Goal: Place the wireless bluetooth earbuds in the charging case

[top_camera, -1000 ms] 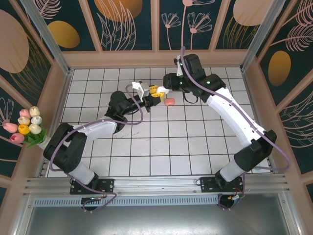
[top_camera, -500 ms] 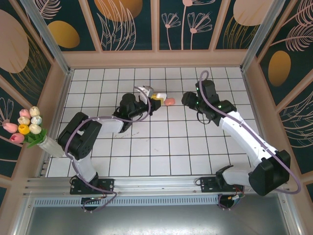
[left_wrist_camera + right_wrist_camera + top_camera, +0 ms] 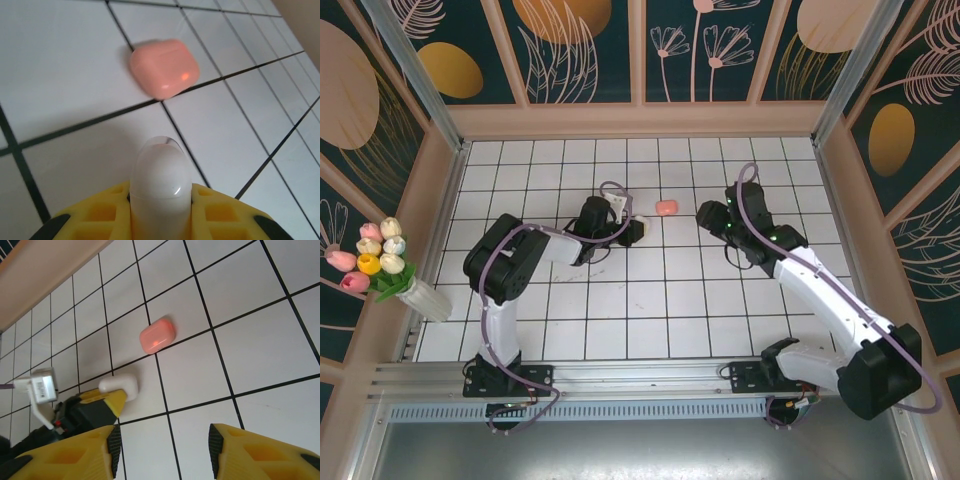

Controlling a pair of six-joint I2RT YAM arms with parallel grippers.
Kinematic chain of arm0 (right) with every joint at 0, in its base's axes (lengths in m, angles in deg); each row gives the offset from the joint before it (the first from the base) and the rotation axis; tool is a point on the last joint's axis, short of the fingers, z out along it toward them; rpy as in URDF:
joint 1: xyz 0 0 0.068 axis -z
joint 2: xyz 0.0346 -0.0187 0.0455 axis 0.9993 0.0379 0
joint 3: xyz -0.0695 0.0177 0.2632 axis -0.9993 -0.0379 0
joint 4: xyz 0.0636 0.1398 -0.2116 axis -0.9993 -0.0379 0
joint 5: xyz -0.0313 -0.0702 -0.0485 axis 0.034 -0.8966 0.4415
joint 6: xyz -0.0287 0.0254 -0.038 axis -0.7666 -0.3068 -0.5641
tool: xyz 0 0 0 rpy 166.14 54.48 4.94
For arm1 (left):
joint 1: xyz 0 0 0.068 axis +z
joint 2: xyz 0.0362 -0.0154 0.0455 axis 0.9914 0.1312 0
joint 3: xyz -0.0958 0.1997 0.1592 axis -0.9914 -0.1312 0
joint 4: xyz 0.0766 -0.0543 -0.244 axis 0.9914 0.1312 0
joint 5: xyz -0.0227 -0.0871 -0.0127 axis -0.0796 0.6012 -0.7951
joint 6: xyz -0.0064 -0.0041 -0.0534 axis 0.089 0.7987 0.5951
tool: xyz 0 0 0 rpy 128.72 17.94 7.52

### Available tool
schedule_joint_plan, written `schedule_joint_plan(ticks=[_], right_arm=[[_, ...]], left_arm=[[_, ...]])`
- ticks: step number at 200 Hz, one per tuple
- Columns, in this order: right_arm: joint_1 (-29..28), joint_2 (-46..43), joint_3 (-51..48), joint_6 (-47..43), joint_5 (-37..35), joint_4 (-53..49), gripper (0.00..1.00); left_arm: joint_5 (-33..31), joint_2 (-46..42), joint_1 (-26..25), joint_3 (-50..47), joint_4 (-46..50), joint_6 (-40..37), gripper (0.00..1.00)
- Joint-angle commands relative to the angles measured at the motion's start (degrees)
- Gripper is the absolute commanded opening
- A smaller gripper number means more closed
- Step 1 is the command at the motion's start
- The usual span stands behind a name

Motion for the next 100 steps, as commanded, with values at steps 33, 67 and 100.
schedule_joint_plan(ticks=[33, 67, 100], right_arm=[[0.18, -3.71, 0.89, -0.14, -1.39, -0.67, 0.55], [1.30, -4.84, 2.32, -1.38, -2.71, -2.60, 0.70], [5.41, -6.67, 3.33, -5.19, -6.17, -3.33, 0.99]], left_arm=[[-1.39, -0.35, 2.01, 0.43, 4.68, 3.51, 0.56], [-5.02, -5.29, 4.53, -0.30, 10.74, 2.04, 0.99], [-10.54, -14.44, 8.09, -0.72, 19.11, -1.88, 0.99]])
